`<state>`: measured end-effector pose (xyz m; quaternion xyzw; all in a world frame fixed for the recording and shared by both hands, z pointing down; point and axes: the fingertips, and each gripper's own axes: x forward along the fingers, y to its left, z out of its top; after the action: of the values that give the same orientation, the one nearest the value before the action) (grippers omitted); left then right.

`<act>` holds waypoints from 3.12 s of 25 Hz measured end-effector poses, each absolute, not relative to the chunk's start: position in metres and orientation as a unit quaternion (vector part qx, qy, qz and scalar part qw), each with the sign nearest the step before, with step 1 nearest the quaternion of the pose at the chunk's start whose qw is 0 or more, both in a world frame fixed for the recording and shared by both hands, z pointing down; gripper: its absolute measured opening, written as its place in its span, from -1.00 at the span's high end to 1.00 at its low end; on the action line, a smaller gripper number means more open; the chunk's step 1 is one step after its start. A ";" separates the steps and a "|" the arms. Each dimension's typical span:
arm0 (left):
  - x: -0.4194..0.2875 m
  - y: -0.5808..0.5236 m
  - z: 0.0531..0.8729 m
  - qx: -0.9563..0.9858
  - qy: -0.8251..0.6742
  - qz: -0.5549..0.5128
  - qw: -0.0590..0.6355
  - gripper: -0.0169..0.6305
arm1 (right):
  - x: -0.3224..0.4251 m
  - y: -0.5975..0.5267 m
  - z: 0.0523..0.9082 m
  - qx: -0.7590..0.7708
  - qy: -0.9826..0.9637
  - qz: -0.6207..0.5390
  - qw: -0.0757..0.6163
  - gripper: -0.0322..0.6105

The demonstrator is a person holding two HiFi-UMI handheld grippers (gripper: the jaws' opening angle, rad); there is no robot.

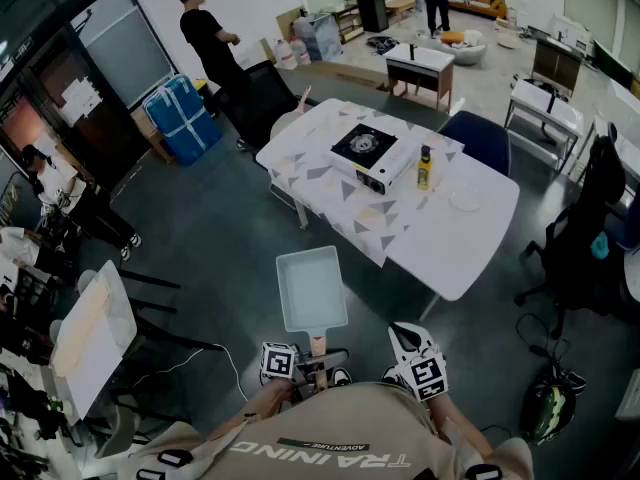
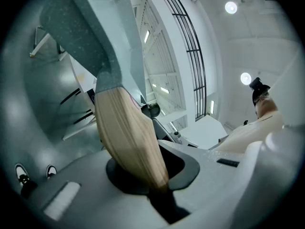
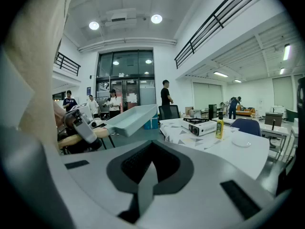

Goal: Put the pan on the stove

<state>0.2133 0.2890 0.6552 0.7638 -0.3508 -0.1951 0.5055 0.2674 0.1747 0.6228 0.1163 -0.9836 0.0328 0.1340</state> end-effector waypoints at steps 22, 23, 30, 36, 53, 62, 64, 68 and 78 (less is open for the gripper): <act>0.159 0.312 0.632 0.774 -0.313 -0.223 0.504 0.84 | 0.215 0.212 0.616 0.172 -0.976 0.034 0.125 0.90; 0.157 0.314 0.632 0.775 -0.310 -0.224 0.503 0.84 | 0.213 0.214 0.616 0.176 -0.976 0.034 0.126 0.90; 0.135 0.323 0.640 0.765 -0.308 -0.238 0.514 0.82 | 0.202 0.228 0.627 0.184 -0.971 0.042 0.148 0.90; 0.109 0.307 0.646 0.746 -0.328 -0.248 0.524 0.82 | 0.183 0.207 0.629 0.179 -0.971 0.061 0.148 0.90; 0.049 0.172 0.633 0.739 -0.369 -0.265 0.498 0.76 | 0.111 0.065 0.637 0.116 -0.986 0.027 0.119 0.90; 0.043 0.137 0.637 0.721 -0.381 -0.281 0.506 0.74 | 0.094 0.032 0.656 0.082 -0.987 0.036 0.137 0.90; 0.037 0.129 0.638 0.717 -0.381 -0.288 0.508 0.74 | 0.087 0.026 0.664 0.075 -0.986 0.040 0.143 0.90; 0.018 0.123 0.638 0.713 -0.373 -0.293 0.517 0.73 | 0.067 0.025 0.665 0.082 -0.985 0.055 0.144 0.90; -0.044 0.096 0.631 0.742 -0.339 -0.254 0.520 0.73 | 0.002 0.005 0.643 0.113 -0.981 0.031 0.155 0.90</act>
<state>-0.0445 0.0955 0.6310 0.7420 -0.3389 -0.2538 0.5198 0.0020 0.0048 0.6431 0.1134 -0.9808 0.0309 0.1553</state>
